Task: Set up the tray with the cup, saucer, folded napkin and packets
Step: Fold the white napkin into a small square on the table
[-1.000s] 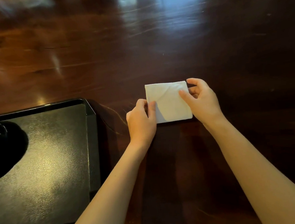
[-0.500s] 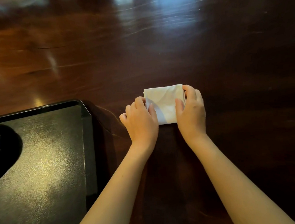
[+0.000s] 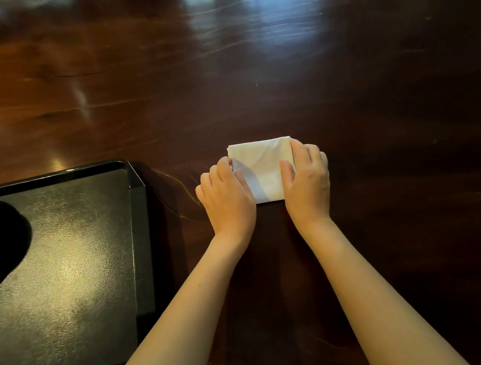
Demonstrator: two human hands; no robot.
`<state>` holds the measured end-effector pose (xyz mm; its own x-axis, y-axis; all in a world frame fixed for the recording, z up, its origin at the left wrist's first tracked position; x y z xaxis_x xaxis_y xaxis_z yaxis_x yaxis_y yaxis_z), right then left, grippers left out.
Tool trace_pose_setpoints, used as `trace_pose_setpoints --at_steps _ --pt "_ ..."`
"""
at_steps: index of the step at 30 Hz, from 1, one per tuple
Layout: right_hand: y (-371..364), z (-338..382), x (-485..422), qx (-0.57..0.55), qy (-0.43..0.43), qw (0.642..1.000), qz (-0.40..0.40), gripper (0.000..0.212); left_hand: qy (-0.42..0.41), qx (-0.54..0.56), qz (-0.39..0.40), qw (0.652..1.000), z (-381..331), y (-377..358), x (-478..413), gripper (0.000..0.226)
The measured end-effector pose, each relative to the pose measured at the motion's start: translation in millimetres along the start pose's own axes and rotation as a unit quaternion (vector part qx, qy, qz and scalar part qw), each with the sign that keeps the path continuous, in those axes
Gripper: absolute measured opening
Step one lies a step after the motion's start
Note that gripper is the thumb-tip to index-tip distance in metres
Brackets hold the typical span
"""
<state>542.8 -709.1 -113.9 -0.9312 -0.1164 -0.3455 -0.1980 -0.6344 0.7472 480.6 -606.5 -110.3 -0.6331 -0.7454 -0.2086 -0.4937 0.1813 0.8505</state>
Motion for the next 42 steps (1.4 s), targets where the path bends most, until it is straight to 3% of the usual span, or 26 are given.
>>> trace_pose_setpoints --at_steps 10,18,22,25,28,33,37,42 --pt "-8.1 7.8 1.7 -0.025 0.026 0.998 -0.047 0.040 -0.017 -0.016 0.007 1.000 4.7 2.5 -11.8 0.021" --pt "-12.1 3.4 -8.9 -0.089 -0.044 0.995 0.006 0.042 0.060 0.096 0.016 0.993 4.6 12.8 -17.4 0.022" --pt "-12.0 3.4 -6.3 -0.095 -0.041 0.995 0.006 0.042 0.157 0.102 0.119 0.975 4.1 15.1 -42.9 0.055" --pt "-13.2 2.7 -4.7 -0.086 -0.037 0.996 -0.002 0.043 0.153 0.126 0.178 0.964 -1.1 12.8 -59.8 0.039" --pt "-13.8 0.6 -5.5 -0.069 -0.029 0.997 -0.001 0.045 0.125 0.160 0.136 0.970 -2.8 9.5 -58.0 0.025" --pt "-12.3 -1.6 -7.8 -0.069 -0.042 0.996 0.026 0.049 0.072 0.200 0.060 0.975 0.2 10.8 -48.2 0.023" --pt "-6.5 -0.6 -14.4 -0.096 -0.082 0.989 0.079 0.053 0.111 0.321 0.100 0.935 -3.0 17.0 -49.0 0.012" --pt "7.2 5.9 -26.0 -0.211 -0.165 0.952 0.148 0.042 0.138 0.438 0.192 0.867 0.0 21.8 -42.8 0.008"
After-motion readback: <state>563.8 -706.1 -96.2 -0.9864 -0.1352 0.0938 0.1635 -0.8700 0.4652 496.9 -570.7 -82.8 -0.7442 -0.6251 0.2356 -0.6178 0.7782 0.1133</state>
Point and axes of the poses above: each hand's wrist, its own x-axis away from the middle knuckle, its own y-axis out of the back of the hand, z = x × y, the point moved 2 cm from there along -x, towards the middle knuckle, and after that the axes turned 10 degrees about -z, right-handed, at the moved point
